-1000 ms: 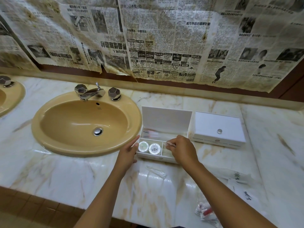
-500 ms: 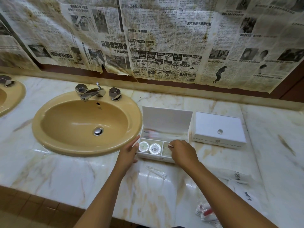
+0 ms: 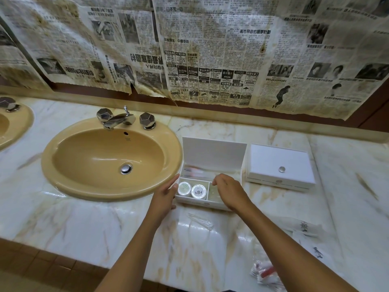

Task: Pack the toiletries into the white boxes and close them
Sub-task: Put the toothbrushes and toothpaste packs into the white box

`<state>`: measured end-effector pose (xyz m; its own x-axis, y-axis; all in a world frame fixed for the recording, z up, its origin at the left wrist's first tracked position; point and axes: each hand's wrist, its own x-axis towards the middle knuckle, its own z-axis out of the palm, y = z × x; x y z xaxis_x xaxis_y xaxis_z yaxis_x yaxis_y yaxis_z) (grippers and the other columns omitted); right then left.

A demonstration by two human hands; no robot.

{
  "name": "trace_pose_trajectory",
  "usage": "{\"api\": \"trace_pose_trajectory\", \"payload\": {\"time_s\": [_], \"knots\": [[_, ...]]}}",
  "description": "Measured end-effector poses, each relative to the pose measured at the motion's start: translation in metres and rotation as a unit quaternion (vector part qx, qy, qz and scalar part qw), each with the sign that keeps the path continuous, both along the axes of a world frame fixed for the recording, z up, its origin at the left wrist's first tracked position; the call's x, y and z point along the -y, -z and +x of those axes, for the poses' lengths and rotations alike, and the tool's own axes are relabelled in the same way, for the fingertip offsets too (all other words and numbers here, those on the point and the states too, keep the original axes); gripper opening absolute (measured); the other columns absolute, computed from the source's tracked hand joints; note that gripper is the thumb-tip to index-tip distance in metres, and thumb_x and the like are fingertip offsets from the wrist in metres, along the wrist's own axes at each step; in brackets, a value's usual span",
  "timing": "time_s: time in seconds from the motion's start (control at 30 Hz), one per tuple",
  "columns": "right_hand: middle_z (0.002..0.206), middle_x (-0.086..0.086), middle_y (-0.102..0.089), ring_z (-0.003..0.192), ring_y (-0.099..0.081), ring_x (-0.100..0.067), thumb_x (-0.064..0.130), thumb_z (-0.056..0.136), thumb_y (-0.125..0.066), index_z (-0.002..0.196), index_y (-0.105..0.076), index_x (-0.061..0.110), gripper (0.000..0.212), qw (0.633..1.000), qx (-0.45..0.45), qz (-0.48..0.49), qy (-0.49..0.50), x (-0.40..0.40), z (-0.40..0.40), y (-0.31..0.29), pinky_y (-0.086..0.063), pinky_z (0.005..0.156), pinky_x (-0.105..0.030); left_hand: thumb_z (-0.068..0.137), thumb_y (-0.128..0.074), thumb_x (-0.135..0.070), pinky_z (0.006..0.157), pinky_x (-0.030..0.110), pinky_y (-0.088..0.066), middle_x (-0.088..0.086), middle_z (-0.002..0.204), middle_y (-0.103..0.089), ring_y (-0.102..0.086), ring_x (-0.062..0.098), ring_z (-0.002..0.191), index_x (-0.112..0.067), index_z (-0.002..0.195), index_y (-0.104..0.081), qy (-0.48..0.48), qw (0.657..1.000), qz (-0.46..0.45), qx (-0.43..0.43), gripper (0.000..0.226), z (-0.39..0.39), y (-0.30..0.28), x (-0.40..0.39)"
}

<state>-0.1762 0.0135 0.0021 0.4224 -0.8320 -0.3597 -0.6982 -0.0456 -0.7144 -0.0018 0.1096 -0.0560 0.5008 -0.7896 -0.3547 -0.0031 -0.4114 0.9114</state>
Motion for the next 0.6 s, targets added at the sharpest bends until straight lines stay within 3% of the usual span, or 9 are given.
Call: {"api": "trace_pose_trajectory", "payload": {"time_s": [0.07, 0.27, 0.4, 0.5, 0.6], "knots": [[0.098, -0.01, -0.058, 0.099, -0.053, -0.027, 0.021, 0.098, -0.032, 0.103, -0.06, -0.001, 0.036, 1.0, 0.021, 0.014, 0.002, 0.001, 0.0, -0.001, -0.04, 0.081, -0.033, 0.099, -0.05, -0.03, 0.079, 0.039, -0.056, -0.002, 0.082, -0.045, -0.047, 0.013, 0.079, -0.056, 0.111, -0.054, 0.0, 1.0, 0.002, 0.001, 0.029, 0.0, 0.0, 0.0], [0.077, 0.002, -0.06, 0.062, -0.051, -0.008, 0.009, 0.094, -0.044, 0.098, -0.069, 0.012, 0.025, 1.0, 0.029, 0.001, 0.012, 0.007, -0.002, 0.012, -0.038, 0.056, -0.018, 0.099, -0.05, -0.031, 0.079, 0.039, -0.056, -0.002, 0.082, -0.045, -0.047, 0.013, 0.079, -0.057, 0.11, -0.055, -0.001, 1.0, 0.001, 0.0, 0.029, 0.001, 0.002, 0.0], [0.096, -0.003, -0.067, 0.088, -0.063, -0.018, 0.008, 0.089, -0.061, 0.103, -0.069, 0.01, 0.016, 0.996, 0.055, -0.054, 0.052, 0.008, -0.005, 0.017, -0.044, 0.069, -0.022, 0.099, -0.05, -0.03, 0.077, 0.037, -0.055, -0.003, 0.075, -0.041, -0.045, 0.012, 0.076, -0.056, 0.111, -0.055, -0.001, 1.0, -0.001, 0.0, 0.029, 0.001, 0.002, 0.0], [0.089, 0.002, -0.06, 0.073, -0.06, -0.007, 0.004, 0.087, -0.064, 0.102, -0.067, 0.021, 0.023, 0.991, 0.077, -0.099, 0.054, 0.007, -0.007, 0.016, -0.045, 0.064, -0.014, 0.099, -0.05, -0.03, 0.077, 0.037, -0.055, -0.003, 0.075, -0.043, -0.047, 0.012, 0.078, -0.055, 0.112, -0.055, -0.003, 1.0, -0.002, 0.002, 0.028, 0.001, 0.003, 0.0], [0.085, 0.004, -0.066, 0.076, -0.06, -0.014, 0.003, 0.083, -0.067, 0.091, -0.068, 0.019, 0.018, 0.985, 0.069, -0.156, 0.026, 0.007, -0.006, 0.017, -0.046, 0.068, -0.022, 0.099, -0.05, -0.031, 0.077, 0.036, -0.055, -0.002, 0.077, -0.044, -0.048, 0.012, 0.08, -0.056, 0.111, -0.055, -0.003, 1.0, 0.0, 0.004, 0.029, 0.001, 0.004, 0.0]]}}
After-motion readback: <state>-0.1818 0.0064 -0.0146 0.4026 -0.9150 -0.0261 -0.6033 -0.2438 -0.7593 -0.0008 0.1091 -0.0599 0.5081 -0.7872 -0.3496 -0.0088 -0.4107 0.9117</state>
